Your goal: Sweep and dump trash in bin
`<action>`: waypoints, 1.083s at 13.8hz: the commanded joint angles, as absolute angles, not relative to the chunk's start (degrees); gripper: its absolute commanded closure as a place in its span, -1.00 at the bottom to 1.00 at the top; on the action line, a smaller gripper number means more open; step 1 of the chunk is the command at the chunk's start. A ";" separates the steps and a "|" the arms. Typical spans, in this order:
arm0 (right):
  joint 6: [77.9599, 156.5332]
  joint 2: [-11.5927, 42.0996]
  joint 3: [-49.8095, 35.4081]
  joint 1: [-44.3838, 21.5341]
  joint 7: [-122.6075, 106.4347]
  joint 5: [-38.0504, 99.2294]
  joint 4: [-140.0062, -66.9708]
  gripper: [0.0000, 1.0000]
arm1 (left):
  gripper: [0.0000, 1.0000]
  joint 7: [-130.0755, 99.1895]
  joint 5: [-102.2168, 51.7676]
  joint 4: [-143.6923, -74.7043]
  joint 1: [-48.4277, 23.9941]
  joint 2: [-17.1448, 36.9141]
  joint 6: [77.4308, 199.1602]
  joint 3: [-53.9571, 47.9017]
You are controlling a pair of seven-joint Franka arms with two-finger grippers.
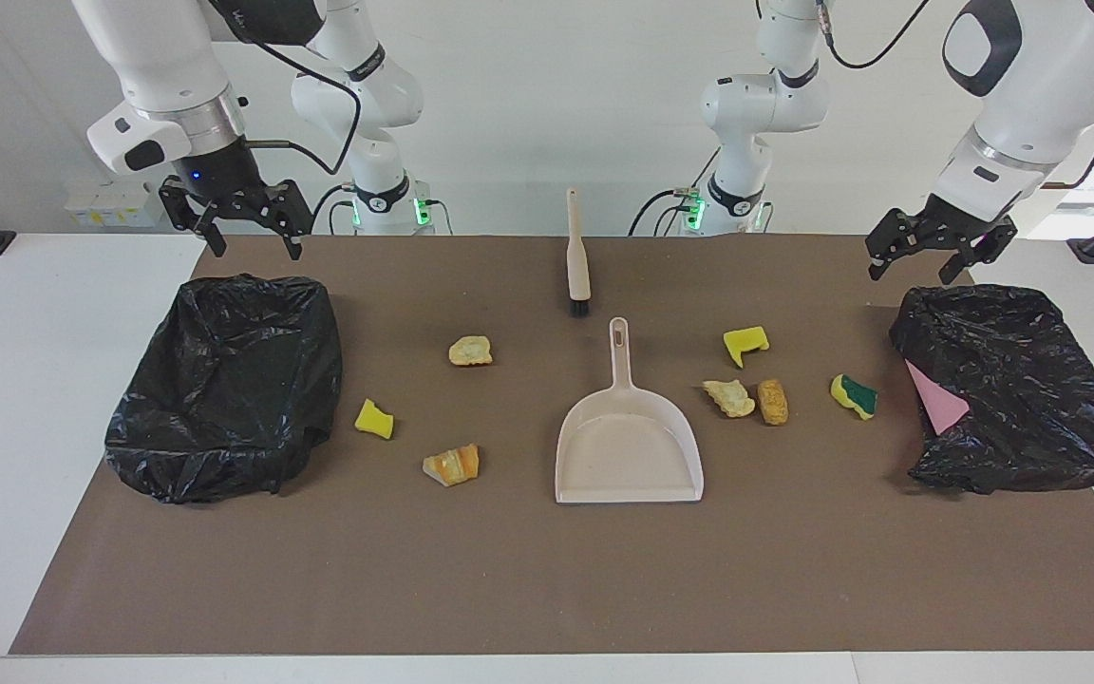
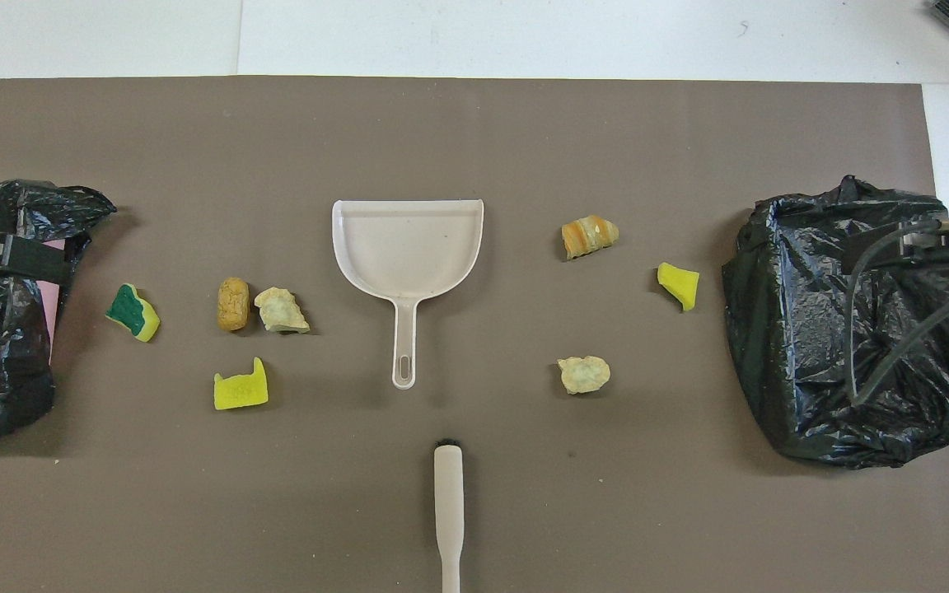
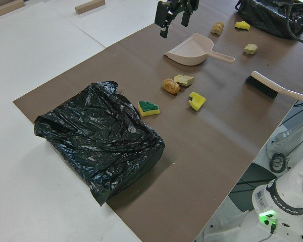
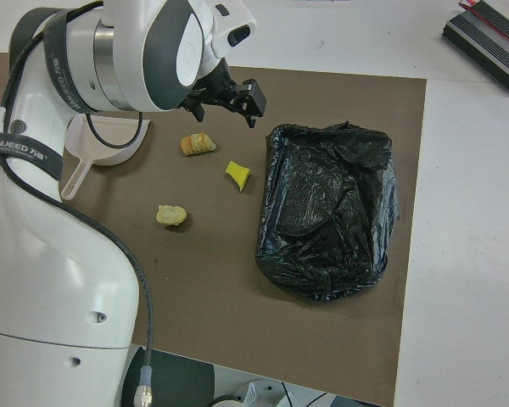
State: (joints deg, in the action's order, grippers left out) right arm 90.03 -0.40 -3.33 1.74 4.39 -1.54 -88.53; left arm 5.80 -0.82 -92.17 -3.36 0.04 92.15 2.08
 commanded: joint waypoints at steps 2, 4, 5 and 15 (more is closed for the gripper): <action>90.26 -1.50 -3.52 2.11 2.46 -0.88 -89.48 -1.00 | -1.00 5.19 0.18 -91.23 -3.25 -0.09 90.97 1.93; 90.26 -1.49 -3.52 2.28 2.81 -0.88 -89.56 -1.00 | -1.00 5.19 0.18 -91.23 -3.25 0.00 90.97 1.93; 90.26 -1.49 -3.52 2.46 2.55 -0.97 -89.56 -1.00 | -1.00 5.19 0.18 -91.23 -3.25 0.00 90.97 1.93; 90.26 -2.90 -3.52 2.46 3.07 -0.97 -91.93 -1.00 | -1.00 5.19 0.18 -91.23 -3.25 0.00 90.88 1.93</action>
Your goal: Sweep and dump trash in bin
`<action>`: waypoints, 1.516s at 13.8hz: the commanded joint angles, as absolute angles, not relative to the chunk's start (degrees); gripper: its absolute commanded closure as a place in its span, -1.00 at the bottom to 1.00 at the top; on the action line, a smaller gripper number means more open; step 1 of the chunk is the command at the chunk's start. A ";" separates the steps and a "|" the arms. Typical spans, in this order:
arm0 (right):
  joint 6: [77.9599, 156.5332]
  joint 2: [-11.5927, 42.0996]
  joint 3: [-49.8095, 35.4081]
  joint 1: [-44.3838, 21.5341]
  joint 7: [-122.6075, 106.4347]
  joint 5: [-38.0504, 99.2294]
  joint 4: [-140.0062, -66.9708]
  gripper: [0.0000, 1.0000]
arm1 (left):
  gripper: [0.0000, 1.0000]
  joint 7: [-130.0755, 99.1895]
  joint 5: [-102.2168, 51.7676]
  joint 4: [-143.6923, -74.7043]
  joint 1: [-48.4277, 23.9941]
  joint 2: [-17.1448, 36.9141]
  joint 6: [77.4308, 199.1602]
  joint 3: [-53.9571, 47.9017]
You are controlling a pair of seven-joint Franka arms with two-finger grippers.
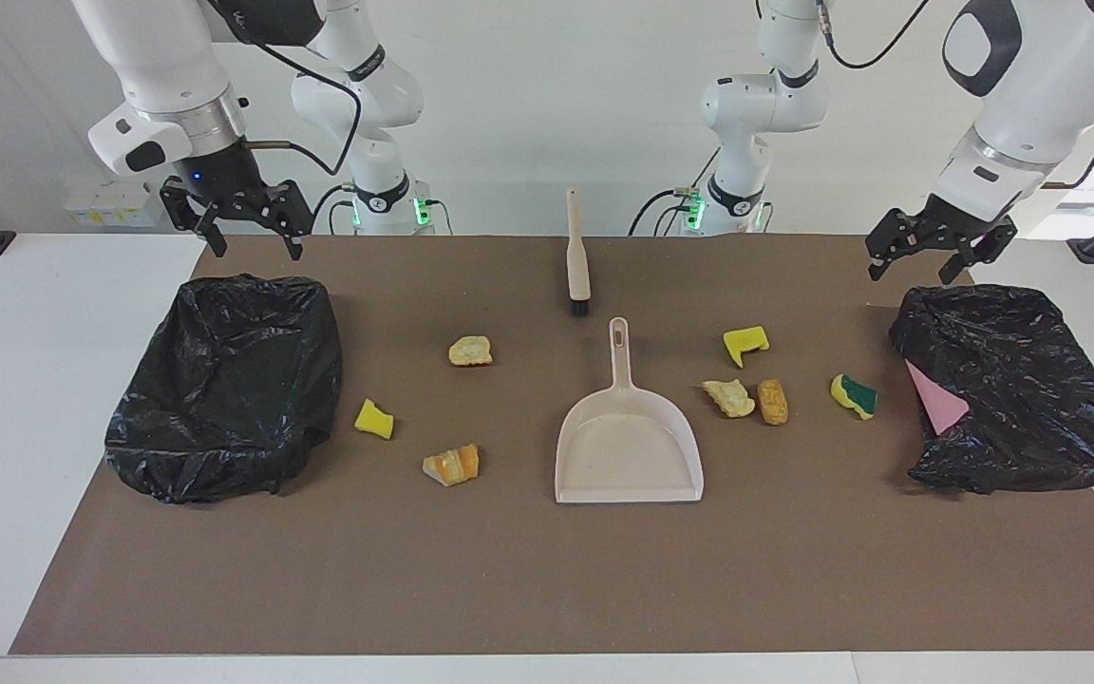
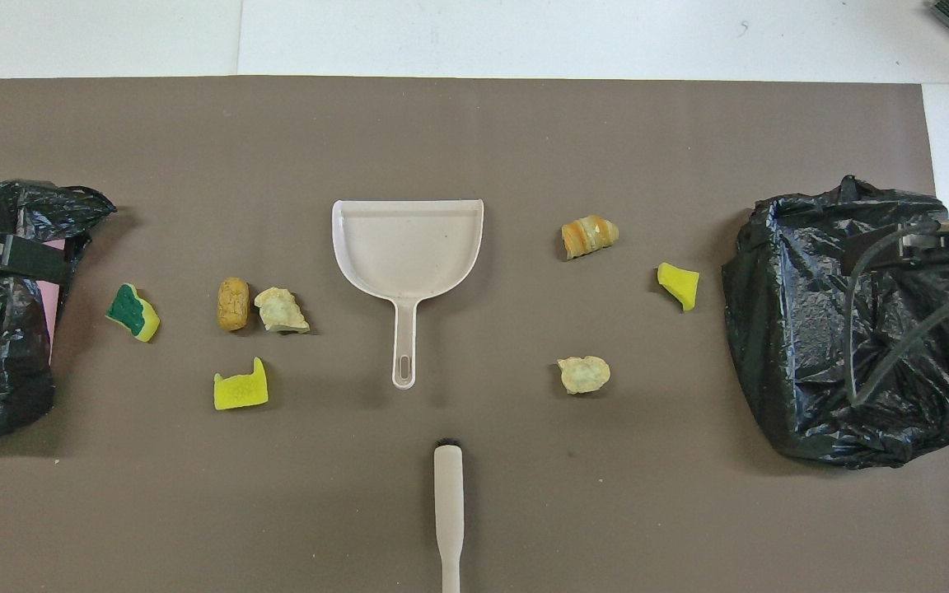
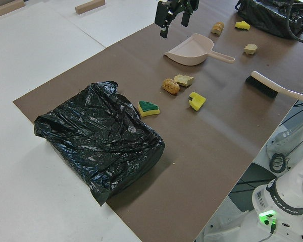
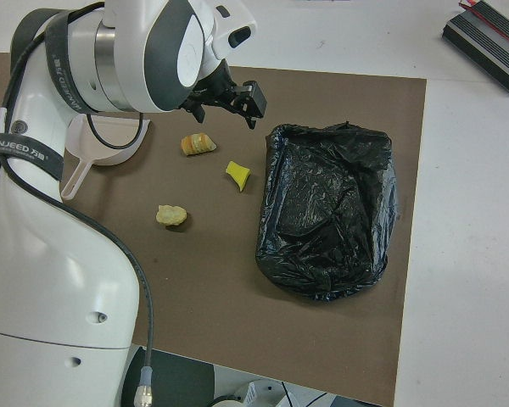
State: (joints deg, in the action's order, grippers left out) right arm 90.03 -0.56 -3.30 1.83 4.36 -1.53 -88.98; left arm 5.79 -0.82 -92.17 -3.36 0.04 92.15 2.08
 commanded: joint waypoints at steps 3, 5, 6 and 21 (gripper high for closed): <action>90.26 -3.69 -3.51 2.46 2.46 -1.05 -93.07 -1.00 | -1.00 5.19 0.18 -91.23 -3.25 0.00 90.88 1.93; 90.70 -4.65 -3.52 2.37 3.07 -1.05 -94.65 -1.00 | -1.00 5.19 0.18 -91.23 -3.25 0.00 90.97 1.93; 91.83 -5.35 -3.52 2.37 3.16 -1.05 -96.22 -1.00 | -1.00 5.19 0.18 -91.23 -3.25 0.00 90.97 1.93; 96.06 8.24 -4.22 -11.94 18.35 -1.32 -82.38 -1.00 | -1.00 5.62 0.09 -91.75 -4.04 -0.96 89.40 1.67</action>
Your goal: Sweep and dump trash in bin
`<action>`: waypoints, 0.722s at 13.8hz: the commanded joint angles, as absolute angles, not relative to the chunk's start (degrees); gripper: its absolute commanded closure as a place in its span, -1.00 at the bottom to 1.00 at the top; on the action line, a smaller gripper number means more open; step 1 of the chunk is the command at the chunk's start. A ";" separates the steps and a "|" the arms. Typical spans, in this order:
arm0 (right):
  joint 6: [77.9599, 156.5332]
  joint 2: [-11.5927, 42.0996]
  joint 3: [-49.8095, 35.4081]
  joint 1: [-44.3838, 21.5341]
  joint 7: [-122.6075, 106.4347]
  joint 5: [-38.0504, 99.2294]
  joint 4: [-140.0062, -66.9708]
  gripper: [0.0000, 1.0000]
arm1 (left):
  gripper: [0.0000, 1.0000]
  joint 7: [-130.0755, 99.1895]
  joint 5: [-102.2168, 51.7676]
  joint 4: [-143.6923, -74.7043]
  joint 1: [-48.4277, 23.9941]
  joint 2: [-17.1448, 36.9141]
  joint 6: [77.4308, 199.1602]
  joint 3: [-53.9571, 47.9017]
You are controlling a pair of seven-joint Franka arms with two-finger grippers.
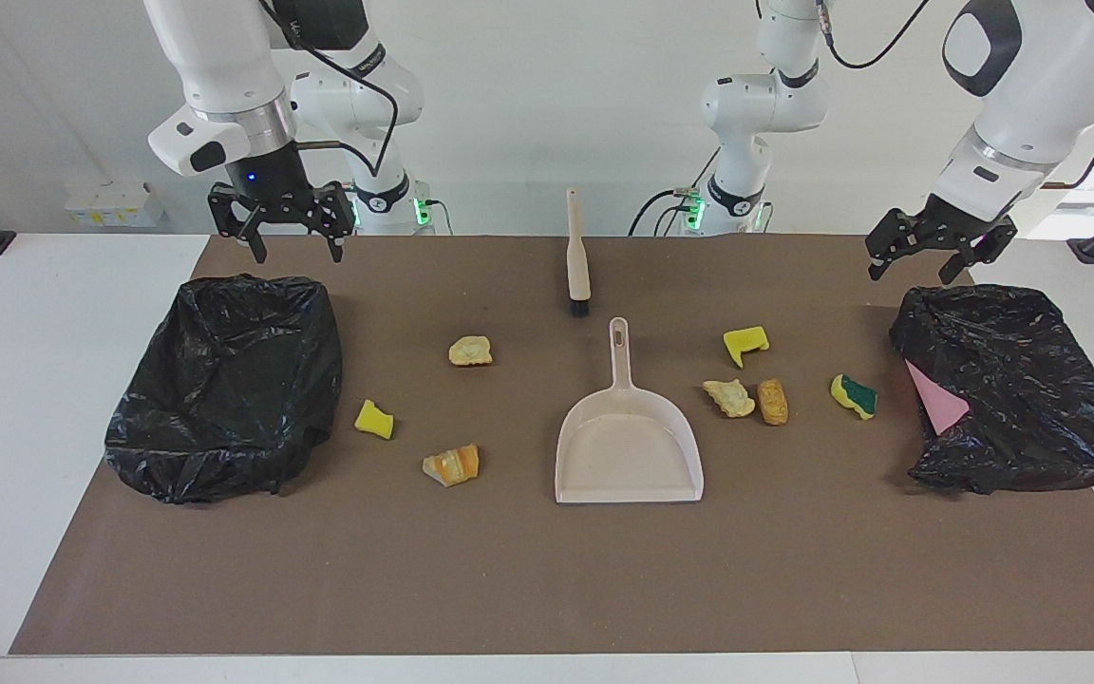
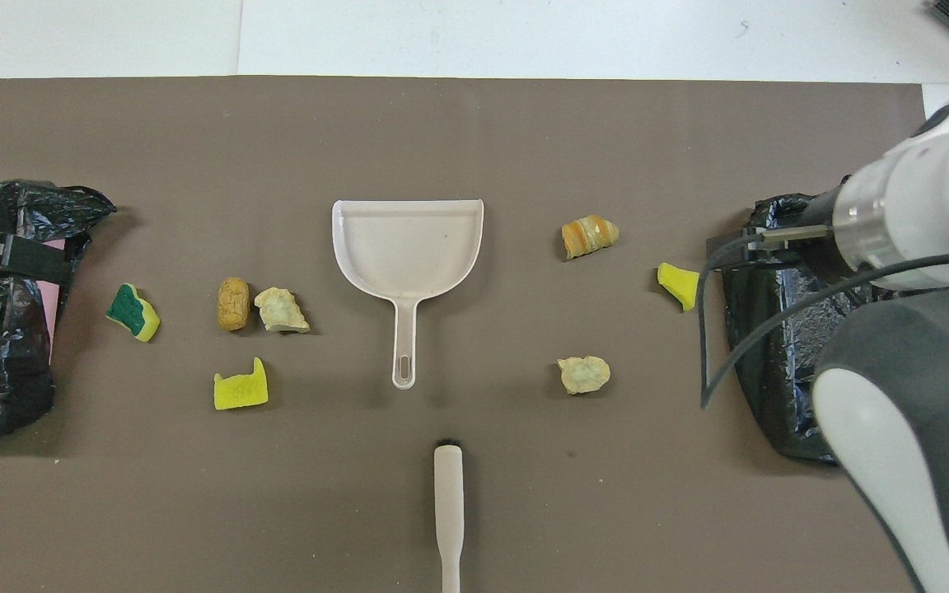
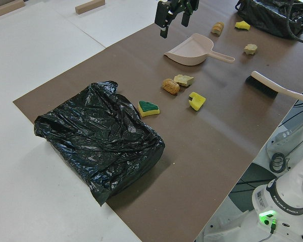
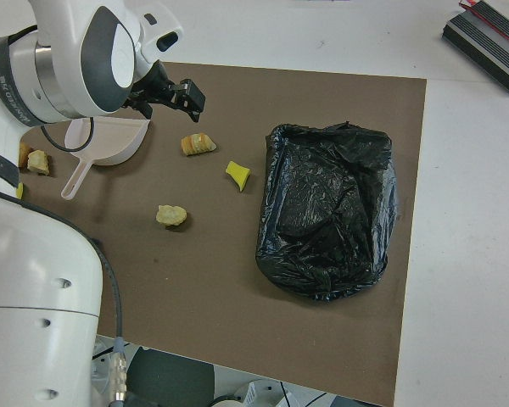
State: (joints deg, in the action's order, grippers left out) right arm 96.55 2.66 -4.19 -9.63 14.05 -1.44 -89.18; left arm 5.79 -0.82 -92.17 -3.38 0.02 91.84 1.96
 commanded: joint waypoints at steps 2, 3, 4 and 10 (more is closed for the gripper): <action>96.59 12.11 -4.22 -14.66 22.22 -1.32 -78.51 -1.00 | -1.00 4.84 -0.26 -94.55 -5.79 -2.71 89.47 1.06; 96.50 14.39 -4.31 -16.07 24.24 -1.32 -76.05 -1.00 | -1.00 4.75 -0.44 -97.18 -7.37 -4.38 90.34 1.05; 96.50 16.76 -4.22 -18.00 26.35 -1.41 -73.59 -1.00 | -1.00 4.75 -0.61 -100.43 -8.43 -6.31 91.57 1.05; 101.59 25.30 -4.31 -26.98 36.29 -1.76 -70.31 -1.00 | -1.00 2.64 -2.72 -126.09 -16.41 -21.26 104.58 1.05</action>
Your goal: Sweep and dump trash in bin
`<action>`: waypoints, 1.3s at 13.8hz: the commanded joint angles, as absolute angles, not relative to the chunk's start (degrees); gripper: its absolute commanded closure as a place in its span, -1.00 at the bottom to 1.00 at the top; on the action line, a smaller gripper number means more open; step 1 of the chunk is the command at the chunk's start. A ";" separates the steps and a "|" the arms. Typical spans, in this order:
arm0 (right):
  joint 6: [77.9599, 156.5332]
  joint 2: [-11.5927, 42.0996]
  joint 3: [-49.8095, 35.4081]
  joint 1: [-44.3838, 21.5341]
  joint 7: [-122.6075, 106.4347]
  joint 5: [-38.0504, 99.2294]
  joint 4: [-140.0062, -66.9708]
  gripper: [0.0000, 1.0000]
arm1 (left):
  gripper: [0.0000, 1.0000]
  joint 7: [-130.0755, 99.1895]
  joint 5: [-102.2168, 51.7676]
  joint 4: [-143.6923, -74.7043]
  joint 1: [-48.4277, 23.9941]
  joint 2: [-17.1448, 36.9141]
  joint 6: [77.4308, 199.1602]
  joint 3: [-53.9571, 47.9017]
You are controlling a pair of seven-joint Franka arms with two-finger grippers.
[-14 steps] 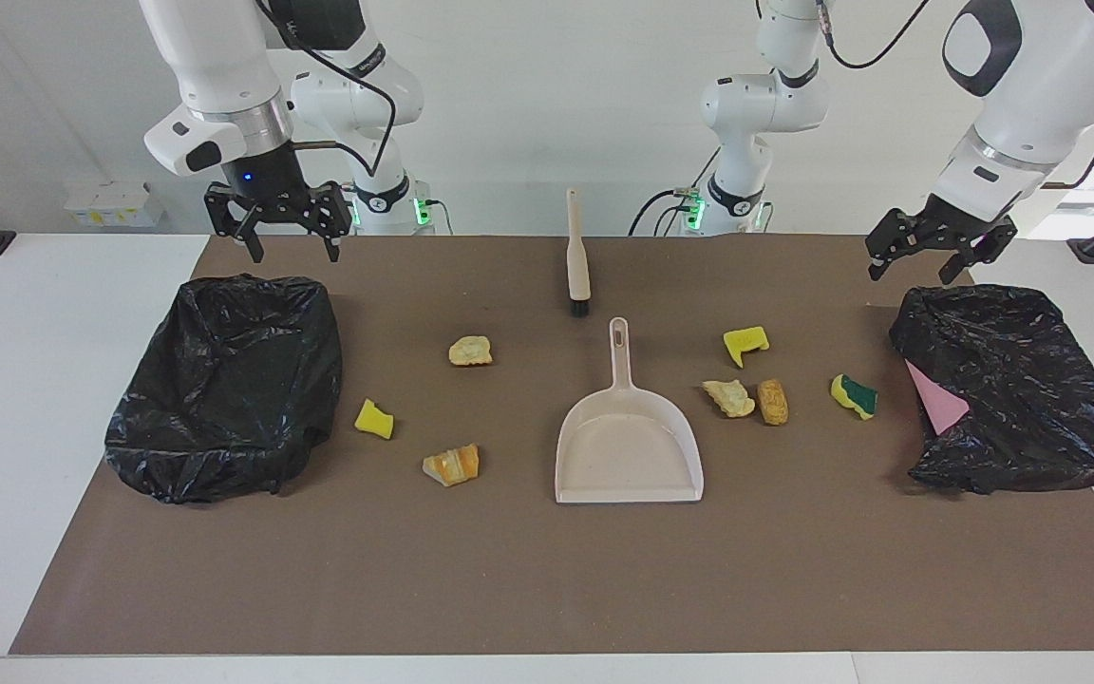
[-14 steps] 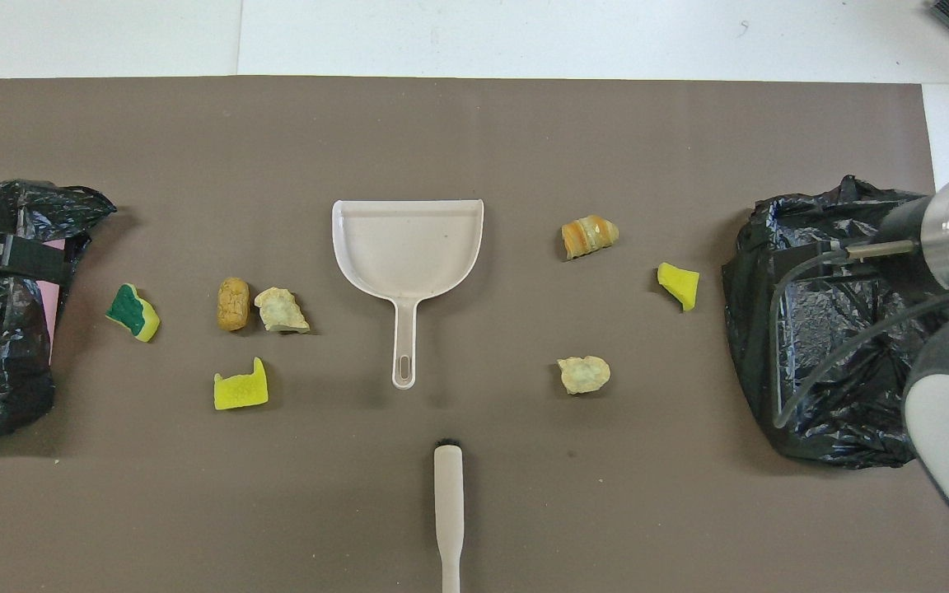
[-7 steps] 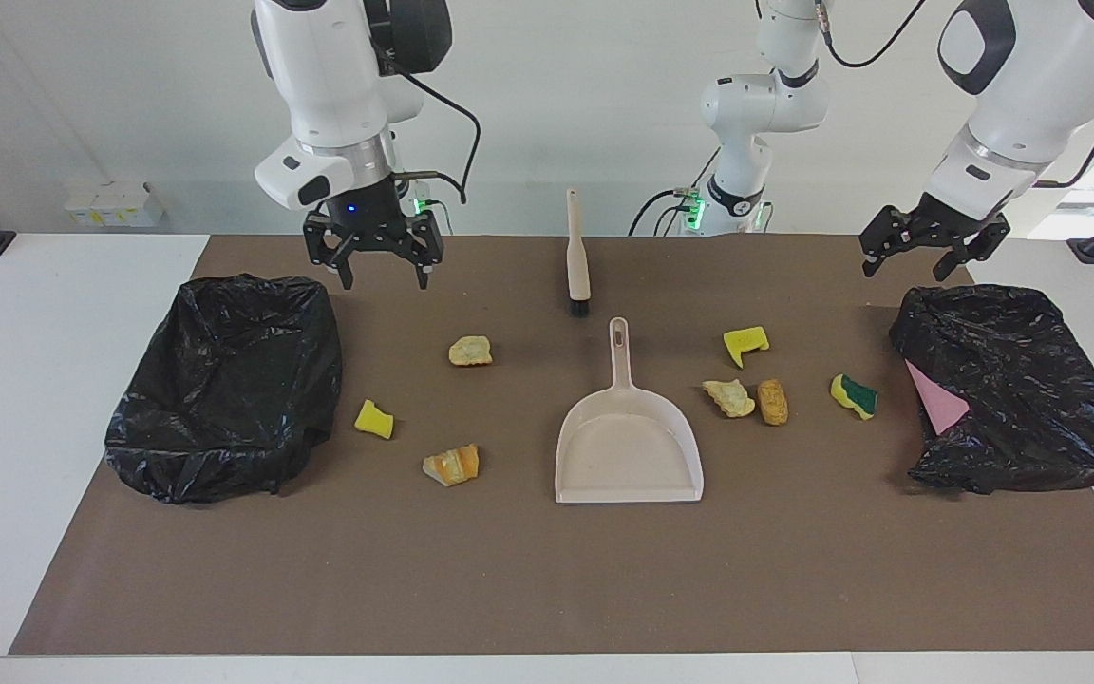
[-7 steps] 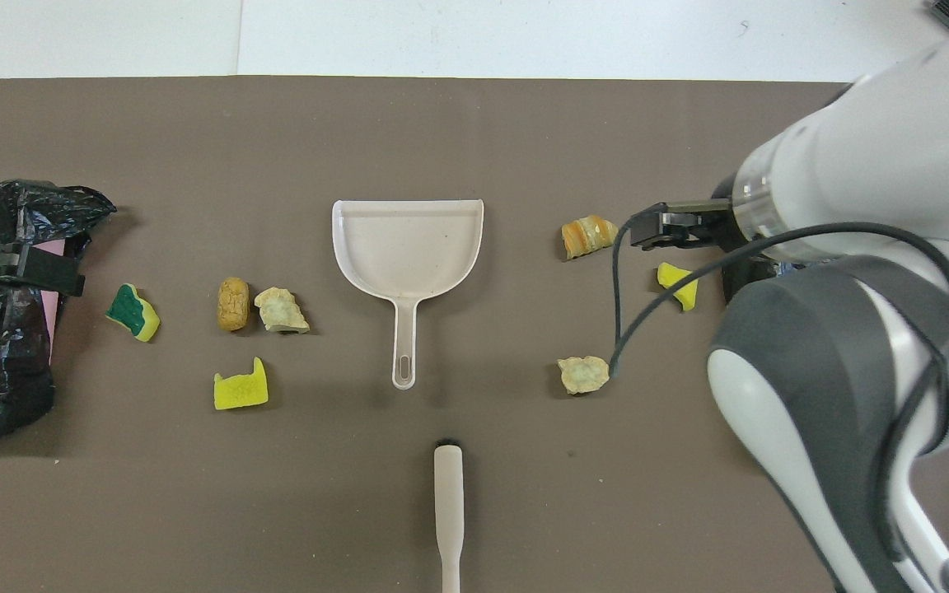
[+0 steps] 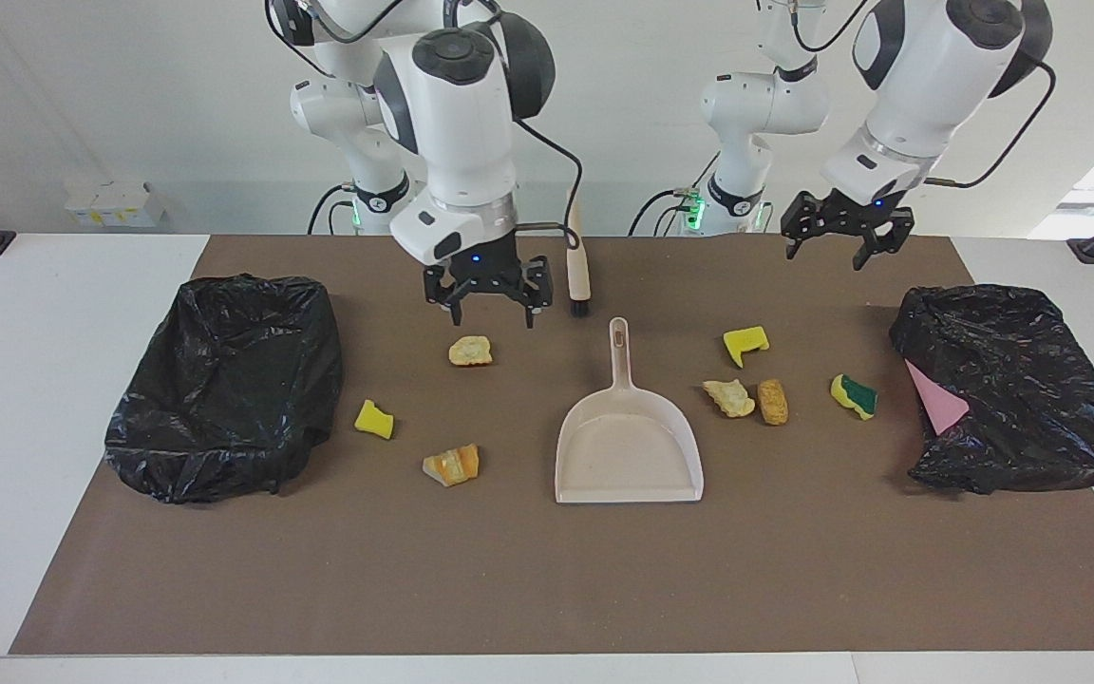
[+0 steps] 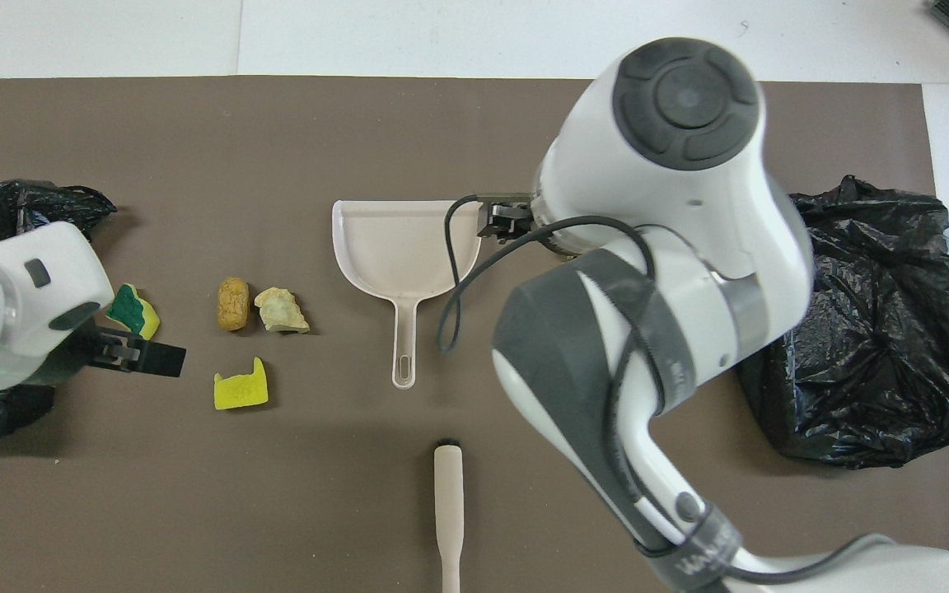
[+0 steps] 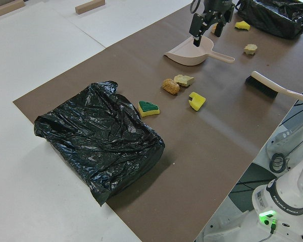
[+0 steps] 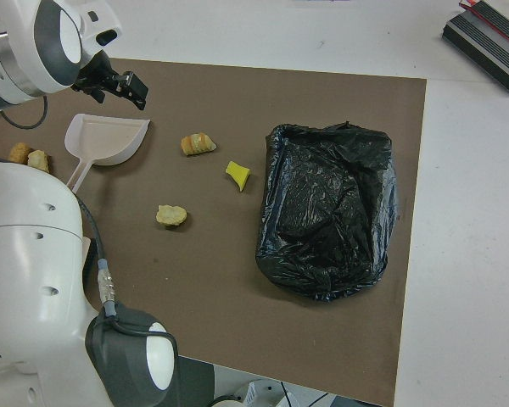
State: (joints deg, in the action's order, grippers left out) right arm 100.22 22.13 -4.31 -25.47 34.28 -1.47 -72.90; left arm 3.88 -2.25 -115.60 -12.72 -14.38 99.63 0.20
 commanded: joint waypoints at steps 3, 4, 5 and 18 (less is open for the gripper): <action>104.40 28.20 -4.31 -30.84 37.44 -2.20 -70.92 -1.00 | -1.00 1.32 -2.72 -134.62 -18.72 -25.74 108.71 0.97; 105.89 28.73 -4.13 -32.15 38.49 -2.20 -71.01 -1.00 | -1.00 1.14 -2.72 -136.39 -19.59 -26.53 109.33 0.97; 107.13 29.09 -4.22 -32.25 38.84 -1.85 -71.54 -1.00 | -1.00 0.45 -2.72 -138.41 -19.95 -27.59 109.86 0.88; 118.82 33.22 -4.31 -37.08 39.37 -2.20 -80.59 -1.00 | -1.00 -27.84 -2.72 -154.25 -42.52 -23.29 134.55 0.44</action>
